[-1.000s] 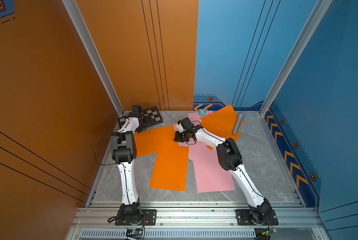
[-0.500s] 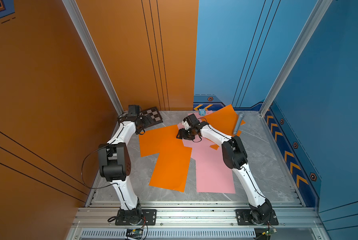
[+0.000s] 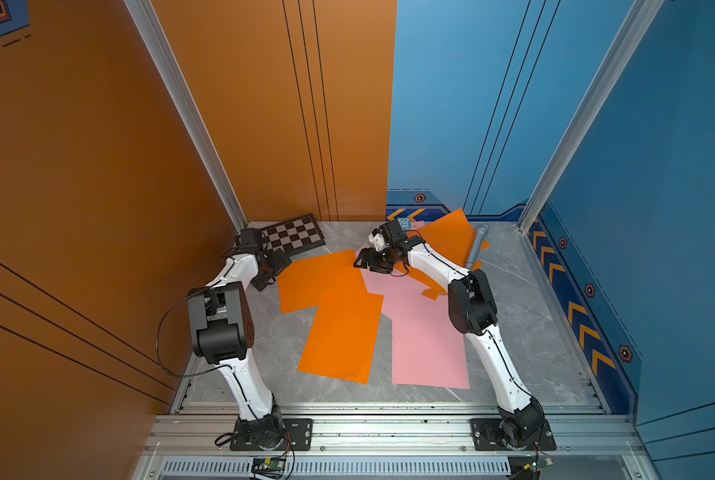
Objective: Sort the scattered colored papers by color
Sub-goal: Pick up the colored paper.
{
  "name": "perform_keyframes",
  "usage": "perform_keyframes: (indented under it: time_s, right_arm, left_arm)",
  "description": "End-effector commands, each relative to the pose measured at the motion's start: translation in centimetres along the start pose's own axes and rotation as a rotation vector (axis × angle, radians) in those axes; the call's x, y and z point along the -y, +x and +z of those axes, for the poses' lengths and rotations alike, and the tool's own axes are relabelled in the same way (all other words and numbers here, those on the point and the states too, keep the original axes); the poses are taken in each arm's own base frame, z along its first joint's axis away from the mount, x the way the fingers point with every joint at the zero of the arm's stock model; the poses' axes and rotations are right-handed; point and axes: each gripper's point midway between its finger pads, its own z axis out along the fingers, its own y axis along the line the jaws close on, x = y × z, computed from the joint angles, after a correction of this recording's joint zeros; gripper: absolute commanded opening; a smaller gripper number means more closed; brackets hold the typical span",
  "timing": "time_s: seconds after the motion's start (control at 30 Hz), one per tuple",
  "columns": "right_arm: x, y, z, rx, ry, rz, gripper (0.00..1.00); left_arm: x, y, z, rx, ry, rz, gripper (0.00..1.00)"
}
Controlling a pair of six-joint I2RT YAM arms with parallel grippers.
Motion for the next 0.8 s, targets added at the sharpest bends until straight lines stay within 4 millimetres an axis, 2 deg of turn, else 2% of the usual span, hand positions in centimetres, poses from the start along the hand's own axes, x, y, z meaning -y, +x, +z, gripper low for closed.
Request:
perform_keyframes:
  time_s: [0.0, 0.4, 0.63, 0.77]
  right_arm:
    - [0.2, 1.1, 1.7, -0.044, -0.021, 0.034, 0.79]
    - [1.6, 2.1, 3.6, -0.079, -0.023, 0.093, 0.81]
    - [1.1, 3.5, 4.8, -0.128, -0.057, 0.115, 0.85]
    - [1.1, 4.2, 5.4, -0.152, -0.072, 0.129, 0.87]
  left_arm:
    - [-1.0, 1.5, 1.9, -0.077, 0.003, -0.035, 0.98]
    - [-1.1, 4.1, 5.5, -0.185, 0.07, -0.098, 0.98]
    - [0.1, 6.1, 6.9, -0.251, 0.147, -0.13, 0.98]
    - [1.4, 6.8, 7.3, -0.281, 0.207, -0.142, 0.98]
